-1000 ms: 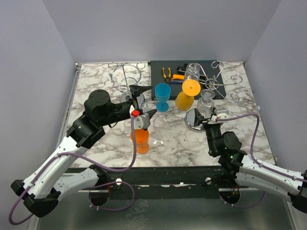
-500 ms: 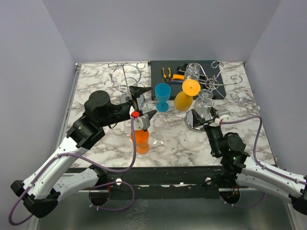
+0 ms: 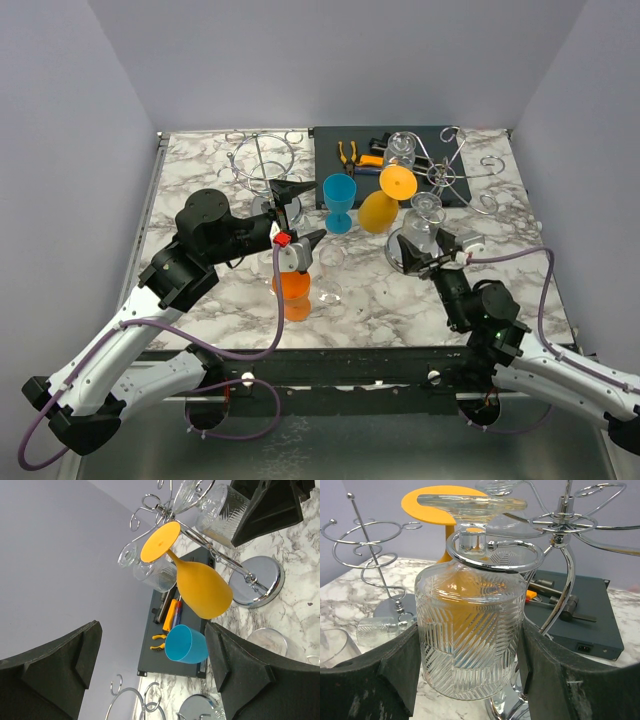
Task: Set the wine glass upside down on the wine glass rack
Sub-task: Turn the wine glass upside down at the wine rack.
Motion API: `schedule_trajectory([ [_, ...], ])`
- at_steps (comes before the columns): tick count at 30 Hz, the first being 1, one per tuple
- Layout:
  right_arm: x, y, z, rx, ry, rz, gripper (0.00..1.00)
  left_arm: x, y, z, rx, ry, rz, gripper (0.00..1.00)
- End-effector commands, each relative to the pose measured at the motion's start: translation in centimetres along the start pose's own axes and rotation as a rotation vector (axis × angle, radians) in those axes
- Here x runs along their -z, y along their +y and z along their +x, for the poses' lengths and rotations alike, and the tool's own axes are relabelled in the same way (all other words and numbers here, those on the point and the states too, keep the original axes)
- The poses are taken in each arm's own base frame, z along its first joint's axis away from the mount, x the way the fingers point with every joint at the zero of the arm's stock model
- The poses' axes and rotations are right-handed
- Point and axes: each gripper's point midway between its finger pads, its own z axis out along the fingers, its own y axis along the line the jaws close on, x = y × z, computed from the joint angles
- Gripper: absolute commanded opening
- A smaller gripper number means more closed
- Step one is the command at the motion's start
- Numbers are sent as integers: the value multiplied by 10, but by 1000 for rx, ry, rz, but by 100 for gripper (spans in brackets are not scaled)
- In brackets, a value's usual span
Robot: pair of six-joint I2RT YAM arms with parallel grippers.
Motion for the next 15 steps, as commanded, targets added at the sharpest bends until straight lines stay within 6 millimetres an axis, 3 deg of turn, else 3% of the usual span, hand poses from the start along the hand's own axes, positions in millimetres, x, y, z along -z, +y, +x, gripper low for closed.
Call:
schedule_trajectory([
  [1,4,4,-8,-46,-37,-39,0,1,0,-7,-18,-33,2,92],
  [15,18,-12,-14,-87,-56,-3,0,0,-2,-5,-19,-28,6,92],
])
